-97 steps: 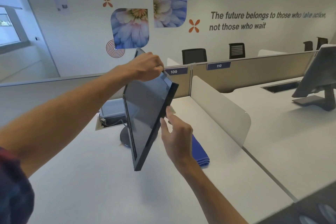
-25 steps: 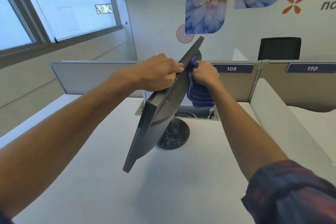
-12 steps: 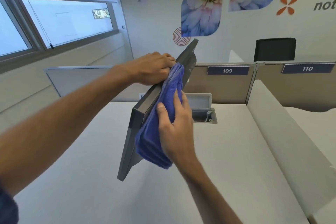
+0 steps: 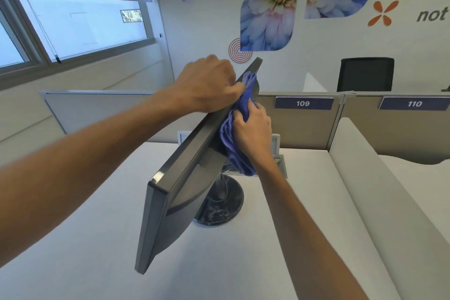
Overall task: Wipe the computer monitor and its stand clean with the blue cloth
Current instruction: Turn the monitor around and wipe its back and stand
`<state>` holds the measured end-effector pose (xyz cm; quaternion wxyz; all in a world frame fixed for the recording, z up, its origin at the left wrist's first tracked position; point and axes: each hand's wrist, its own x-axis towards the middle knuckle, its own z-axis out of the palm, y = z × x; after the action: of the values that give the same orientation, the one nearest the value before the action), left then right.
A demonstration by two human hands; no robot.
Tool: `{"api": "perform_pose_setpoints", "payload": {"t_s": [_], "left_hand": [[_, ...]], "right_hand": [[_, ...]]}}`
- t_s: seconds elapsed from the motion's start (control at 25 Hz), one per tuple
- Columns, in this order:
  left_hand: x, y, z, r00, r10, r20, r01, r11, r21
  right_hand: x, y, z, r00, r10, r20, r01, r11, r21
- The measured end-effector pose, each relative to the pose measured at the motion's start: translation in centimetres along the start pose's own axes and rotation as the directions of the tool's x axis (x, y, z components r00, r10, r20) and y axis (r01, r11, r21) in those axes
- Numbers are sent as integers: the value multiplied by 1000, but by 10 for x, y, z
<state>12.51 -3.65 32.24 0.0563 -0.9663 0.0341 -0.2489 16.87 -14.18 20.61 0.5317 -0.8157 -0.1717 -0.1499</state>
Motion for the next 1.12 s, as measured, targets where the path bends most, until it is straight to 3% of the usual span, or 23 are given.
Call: {"api": "perform_pose_setpoints", "payload": {"t_s": [0.2, 0.64, 0.72, 0.84, 0.92, 1.12], "left_hand": [[40, 6, 35, 930, -12, 369, 27, 999, -38], [42, -3, 43, 952, 83, 296, -50, 992, -117], [40, -2, 44, 951, 87, 298, -59, 993, -99], [39, -3, 48, 949, 89, 301, -63, 994, -95], [40, -6, 50, 950, 84, 302, -54, 993, -106], [41, -6, 51, 953, 76, 293, -58, 996, -70]], "right_hand": [[57, 19, 10, 1000, 24, -7, -25, 987, -158], [197, 62, 24, 977, 204, 53, -182, 943, -278], [210, 71, 18, 970, 237, 50, -218, 944, -249], [207, 78, -6, 955, 283, -86, -291, 951, -108], [179, 76, -19, 969, 220, -109, -231, 968, -98], [80, 39, -6, 996, -77, 53, 91, 920, -381]]}}
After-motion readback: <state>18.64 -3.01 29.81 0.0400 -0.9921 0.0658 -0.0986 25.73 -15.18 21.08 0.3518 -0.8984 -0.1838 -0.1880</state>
